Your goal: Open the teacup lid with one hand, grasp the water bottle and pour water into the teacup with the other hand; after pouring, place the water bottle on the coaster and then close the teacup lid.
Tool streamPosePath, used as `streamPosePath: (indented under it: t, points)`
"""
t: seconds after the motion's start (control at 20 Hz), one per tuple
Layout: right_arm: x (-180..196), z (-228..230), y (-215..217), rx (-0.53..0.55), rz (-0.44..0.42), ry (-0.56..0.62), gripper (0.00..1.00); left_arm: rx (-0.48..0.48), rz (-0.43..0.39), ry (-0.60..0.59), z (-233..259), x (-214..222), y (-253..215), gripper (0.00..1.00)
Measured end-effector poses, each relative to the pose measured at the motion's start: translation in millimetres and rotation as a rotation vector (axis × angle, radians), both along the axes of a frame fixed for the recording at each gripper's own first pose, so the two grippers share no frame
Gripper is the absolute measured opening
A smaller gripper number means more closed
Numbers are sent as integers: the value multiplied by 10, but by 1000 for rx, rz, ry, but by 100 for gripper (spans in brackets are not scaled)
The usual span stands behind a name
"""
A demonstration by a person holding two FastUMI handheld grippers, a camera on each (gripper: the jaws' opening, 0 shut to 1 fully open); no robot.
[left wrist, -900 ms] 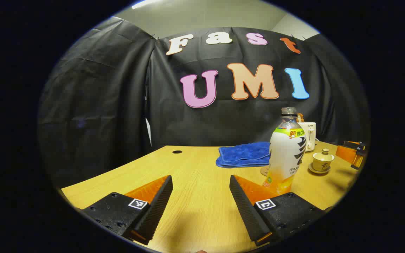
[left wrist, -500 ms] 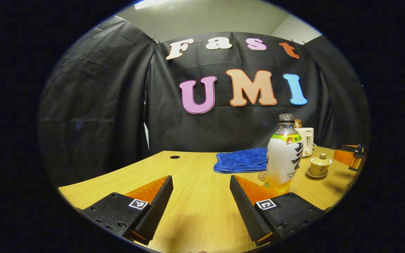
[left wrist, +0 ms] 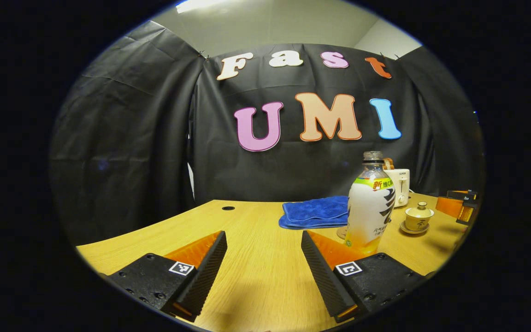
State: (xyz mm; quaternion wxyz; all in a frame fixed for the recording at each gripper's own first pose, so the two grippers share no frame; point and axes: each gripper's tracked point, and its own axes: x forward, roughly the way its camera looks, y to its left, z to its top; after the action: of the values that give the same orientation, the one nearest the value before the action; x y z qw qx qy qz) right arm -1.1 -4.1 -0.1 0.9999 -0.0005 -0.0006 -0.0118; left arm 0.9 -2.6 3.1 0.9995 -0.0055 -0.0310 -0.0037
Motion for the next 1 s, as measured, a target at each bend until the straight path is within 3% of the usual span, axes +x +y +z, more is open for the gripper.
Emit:
streamPosePath:
  t: [0.65, 1.0]
  points:
    - [26, -15, 100, 0, 58, 7, 100, 1, 1, -3, -6, 6, 0, 95]
    - [254, -33, 88, 0, 58, 19, 100, 2, -8, -3, 0, 13, -25, 95]
